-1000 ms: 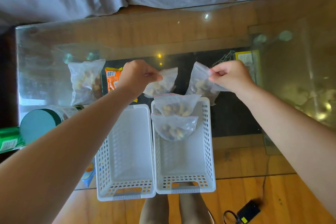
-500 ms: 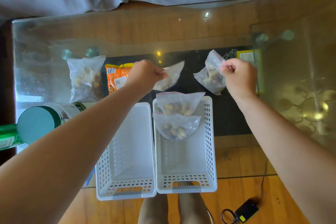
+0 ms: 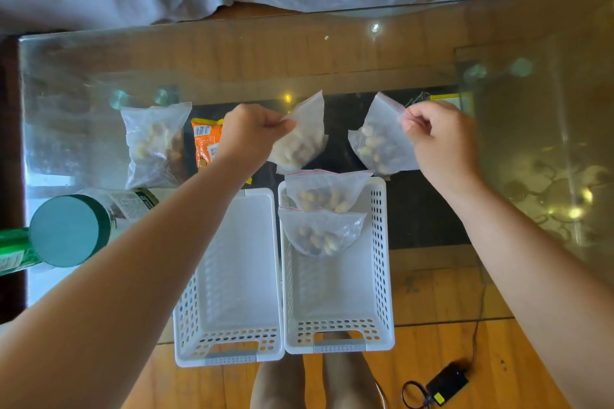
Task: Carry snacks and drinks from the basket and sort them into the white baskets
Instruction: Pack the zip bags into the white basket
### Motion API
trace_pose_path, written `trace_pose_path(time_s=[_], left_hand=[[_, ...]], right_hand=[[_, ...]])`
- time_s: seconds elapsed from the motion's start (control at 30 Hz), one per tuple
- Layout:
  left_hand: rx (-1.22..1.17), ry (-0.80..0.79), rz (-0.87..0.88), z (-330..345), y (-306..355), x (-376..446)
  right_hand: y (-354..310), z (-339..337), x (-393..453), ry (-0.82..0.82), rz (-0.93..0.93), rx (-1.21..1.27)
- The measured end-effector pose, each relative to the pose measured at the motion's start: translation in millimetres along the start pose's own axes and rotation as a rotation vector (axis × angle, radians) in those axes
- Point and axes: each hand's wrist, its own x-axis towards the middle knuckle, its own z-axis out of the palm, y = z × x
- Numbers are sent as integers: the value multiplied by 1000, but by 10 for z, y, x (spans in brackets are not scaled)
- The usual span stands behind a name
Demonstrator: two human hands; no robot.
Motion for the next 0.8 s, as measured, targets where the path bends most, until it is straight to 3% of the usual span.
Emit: trace_pose_path(time_s=[0.07, 0.23, 0.37, 0.57, 0.8], left_hand=[[92, -16, 42, -6, -5, -16], [314, -120, 21, 66, -12, -63], [208, -30, 41, 59, -7, -63], [254, -47, 58, 66, -41, -70], [205, 106, 220, -306, 122, -415]], right_hand=[[-4, -4, -29, 20, -3, -6], [38, 169, -4, -170, 119, -163], [-16, 139, -27, -67, 52, -99], [-23, 158, -33, -119, 101, -152], [-124, -188, -306, 84, 50, -66]])
